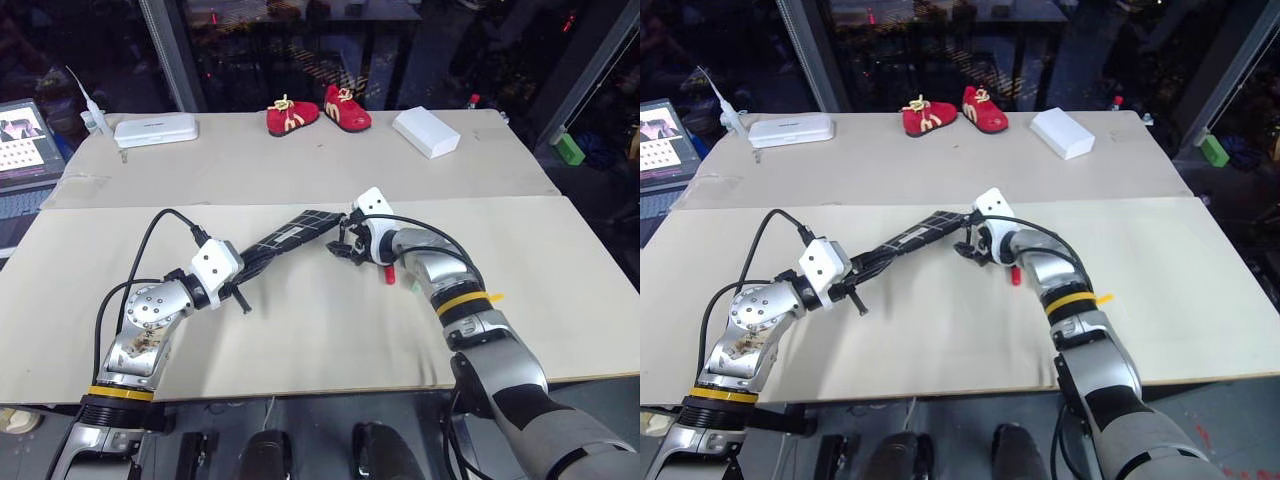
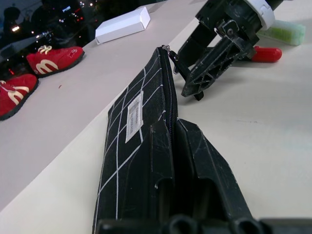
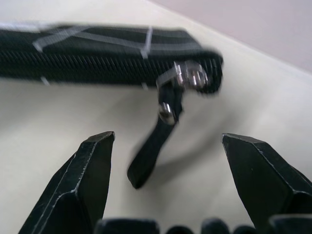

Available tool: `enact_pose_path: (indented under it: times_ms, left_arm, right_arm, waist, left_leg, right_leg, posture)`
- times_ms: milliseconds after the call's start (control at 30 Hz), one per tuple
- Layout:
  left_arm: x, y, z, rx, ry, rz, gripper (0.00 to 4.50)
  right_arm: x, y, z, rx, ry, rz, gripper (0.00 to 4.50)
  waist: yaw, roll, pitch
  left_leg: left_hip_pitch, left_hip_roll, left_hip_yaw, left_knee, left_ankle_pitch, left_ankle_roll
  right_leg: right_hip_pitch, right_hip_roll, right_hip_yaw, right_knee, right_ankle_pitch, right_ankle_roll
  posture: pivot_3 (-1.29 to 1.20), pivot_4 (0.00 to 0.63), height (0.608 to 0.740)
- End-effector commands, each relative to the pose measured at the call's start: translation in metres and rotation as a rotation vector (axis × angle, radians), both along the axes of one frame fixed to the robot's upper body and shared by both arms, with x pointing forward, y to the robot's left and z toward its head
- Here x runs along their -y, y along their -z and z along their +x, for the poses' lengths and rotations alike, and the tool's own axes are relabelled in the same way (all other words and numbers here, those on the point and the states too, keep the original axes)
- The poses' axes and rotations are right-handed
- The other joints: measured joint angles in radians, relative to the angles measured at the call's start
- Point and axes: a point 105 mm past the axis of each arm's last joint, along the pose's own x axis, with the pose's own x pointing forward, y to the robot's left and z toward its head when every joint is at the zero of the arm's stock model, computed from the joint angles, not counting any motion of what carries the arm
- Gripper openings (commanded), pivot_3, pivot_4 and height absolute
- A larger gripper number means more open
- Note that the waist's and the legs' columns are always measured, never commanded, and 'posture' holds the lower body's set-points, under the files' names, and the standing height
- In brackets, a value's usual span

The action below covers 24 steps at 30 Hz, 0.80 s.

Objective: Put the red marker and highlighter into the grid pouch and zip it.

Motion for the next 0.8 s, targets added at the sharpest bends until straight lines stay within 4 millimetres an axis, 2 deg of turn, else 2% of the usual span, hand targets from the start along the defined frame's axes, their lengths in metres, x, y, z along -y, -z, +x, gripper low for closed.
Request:
enact_pose_path:
  times_ms: [33,333,500,700,800]
  left_arm:
    - [0.002,-0.013,-0.003,0.047,0.003,-0.01,0.0]
    - [0.005,-0.015,-0.001,0.049,0.002,-0.021,0.0]
    - [0.006,-0.014,0.0,0.047,0.001,-0.027,0.0]
    - [0.008,-0.013,0.0,0.046,0.004,-0.03,0.0]
    - [0.008,-0.013,0.0,0.045,0.007,-0.031,0.0]
  right_arm:
    - [-0.005,-0.019,0.002,0.07,-0.04,0.023,3.29]
    - [-0.008,-0.021,-0.003,0.077,-0.1,0.029,0.09]
    - [-0.017,-0.021,-0.015,0.077,-0.211,-0.002,0.01]
    - [-0.037,-0.033,-0.05,0.109,-0.46,-0.01,0.01]
    - [-0.043,-0.034,-0.06,0.107,-0.525,-0.033,0.01]
  waist:
    - [0.0,0.0,0.0]
    - [-0.001,0.0,0.0]
    - [-0.001,0.0,0.0]
    - [0.001,0.0,0.0]
    - [0.0,0.0,0.0]
  left_leg:
    - [0.0,0.0,0.0,0.0,0.0,0.0]
    - [0.0,0.0,0.0,0.0,0.0,0.0]
    - [0.0,0.0,0.0,0.0,0.0,0.0]
    - [0.0,0.0,-0.001,0.0,0.0,0.0]
    - [0.0,0.0,-0.001,0.0,0.0,0.0]
  right_leg:
    - [0.0,0.0,0.0,0.0,0.0,0.0]
    - [0.0,0.0,0.0,0.0,0.0,0.0]
    - [0.0,0.0,0.0,0.0,0.0,0.0]
    - [0.0,0.0,0.0,0.0,0.0,0.0]
    - [0.0,0.0,0.0,0.0,0.0,0.0]
  posture:
    - [0.0,0.15,0.74]
    - [0.0,0.15,0.74]
    - [0.0,0.15,0.74]
    - [0.0,0.15,0.74]
    - [0.0,0.15,0.74]
